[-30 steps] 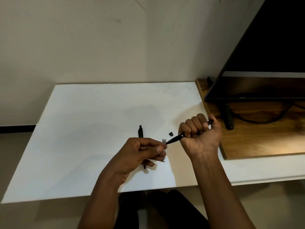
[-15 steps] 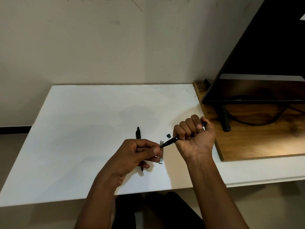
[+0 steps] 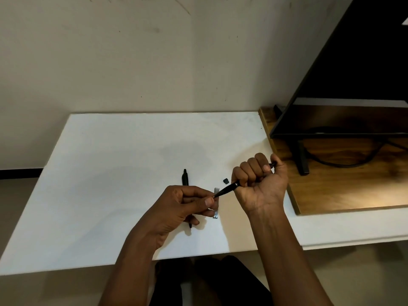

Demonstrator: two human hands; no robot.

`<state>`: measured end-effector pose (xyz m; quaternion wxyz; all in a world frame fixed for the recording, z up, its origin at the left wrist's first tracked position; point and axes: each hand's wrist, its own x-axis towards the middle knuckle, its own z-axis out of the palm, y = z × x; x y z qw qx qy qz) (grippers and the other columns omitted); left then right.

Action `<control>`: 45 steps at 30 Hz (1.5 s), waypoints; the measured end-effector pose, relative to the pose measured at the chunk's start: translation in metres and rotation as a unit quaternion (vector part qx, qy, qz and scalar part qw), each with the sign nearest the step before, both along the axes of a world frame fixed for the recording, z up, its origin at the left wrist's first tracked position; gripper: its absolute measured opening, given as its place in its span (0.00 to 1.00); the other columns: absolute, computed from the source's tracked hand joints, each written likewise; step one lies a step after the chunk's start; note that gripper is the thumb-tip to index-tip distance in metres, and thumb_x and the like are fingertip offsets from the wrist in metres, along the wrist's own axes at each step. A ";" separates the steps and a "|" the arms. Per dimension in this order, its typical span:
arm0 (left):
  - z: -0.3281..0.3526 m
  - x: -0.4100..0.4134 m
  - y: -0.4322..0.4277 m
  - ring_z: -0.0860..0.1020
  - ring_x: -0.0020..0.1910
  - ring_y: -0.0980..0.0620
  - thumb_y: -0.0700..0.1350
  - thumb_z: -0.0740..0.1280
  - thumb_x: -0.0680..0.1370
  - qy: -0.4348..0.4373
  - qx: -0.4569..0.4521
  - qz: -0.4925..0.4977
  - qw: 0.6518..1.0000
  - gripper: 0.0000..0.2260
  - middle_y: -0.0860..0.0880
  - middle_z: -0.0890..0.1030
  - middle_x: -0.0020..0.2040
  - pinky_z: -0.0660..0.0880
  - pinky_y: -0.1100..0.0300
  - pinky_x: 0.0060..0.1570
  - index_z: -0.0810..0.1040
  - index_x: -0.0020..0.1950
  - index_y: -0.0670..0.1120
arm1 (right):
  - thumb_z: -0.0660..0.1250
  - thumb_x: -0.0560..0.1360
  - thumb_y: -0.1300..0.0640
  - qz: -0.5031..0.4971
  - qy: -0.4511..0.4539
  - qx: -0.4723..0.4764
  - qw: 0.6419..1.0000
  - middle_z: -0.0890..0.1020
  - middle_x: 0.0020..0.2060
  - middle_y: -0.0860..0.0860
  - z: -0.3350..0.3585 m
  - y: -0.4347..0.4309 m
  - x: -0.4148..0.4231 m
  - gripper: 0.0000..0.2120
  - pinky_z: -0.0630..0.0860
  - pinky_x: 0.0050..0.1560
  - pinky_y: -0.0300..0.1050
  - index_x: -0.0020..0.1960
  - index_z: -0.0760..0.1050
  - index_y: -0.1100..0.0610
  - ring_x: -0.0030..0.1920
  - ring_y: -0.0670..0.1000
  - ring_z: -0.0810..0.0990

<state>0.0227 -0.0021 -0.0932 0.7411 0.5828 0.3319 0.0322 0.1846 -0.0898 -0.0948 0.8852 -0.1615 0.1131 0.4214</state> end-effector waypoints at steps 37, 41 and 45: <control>0.000 -0.001 0.002 0.86 0.44 0.52 0.42 0.71 0.76 -0.014 0.012 -0.006 1.000 0.07 0.46 0.88 0.46 0.75 0.59 0.37 0.85 0.52 0.44 | 0.51 0.79 0.50 -0.010 0.000 0.005 1.000 0.59 0.18 0.47 -0.002 -0.001 0.003 0.24 0.54 0.21 0.36 0.25 0.62 0.55 0.17 0.46 0.57; -0.001 -0.001 0.002 0.86 0.45 0.50 0.45 0.72 0.73 -0.019 0.009 -0.002 1.000 0.09 0.46 0.88 0.46 0.76 0.58 0.37 0.85 0.52 0.44 | 0.50 0.78 0.52 -0.007 -0.008 -0.001 1.000 0.59 0.18 0.47 0.000 0.000 0.003 0.23 0.53 0.20 0.37 0.24 0.62 0.54 0.17 0.46 0.55; 0.000 -0.001 0.002 0.86 0.45 0.51 0.47 0.72 0.71 -0.024 0.007 -0.003 1.000 0.12 0.46 0.88 0.46 0.76 0.60 0.36 0.86 0.51 0.44 | 0.51 0.80 0.48 -0.003 0.006 0.005 1.000 0.59 0.18 0.47 0.000 0.000 0.002 0.26 0.52 0.21 0.37 0.25 0.62 0.54 0.20 0.46 0.52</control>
